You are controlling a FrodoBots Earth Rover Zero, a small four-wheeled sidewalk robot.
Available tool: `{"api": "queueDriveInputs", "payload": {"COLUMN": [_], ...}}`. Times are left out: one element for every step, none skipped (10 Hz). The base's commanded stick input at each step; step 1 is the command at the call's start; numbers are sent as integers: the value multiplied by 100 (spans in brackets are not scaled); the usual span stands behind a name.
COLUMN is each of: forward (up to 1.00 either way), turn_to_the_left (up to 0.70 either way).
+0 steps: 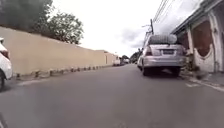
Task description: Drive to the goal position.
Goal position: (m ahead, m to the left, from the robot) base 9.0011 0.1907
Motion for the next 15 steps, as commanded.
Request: {"api": "queueDriveInputs", "payload": {"forward": [70,70,70,70,70,70,70,70,70,70,70,70,70,70,70], "turn_to_the_left": [0,0,0,0,0,0,0,0,0,0,0,0,0,0,0]}}
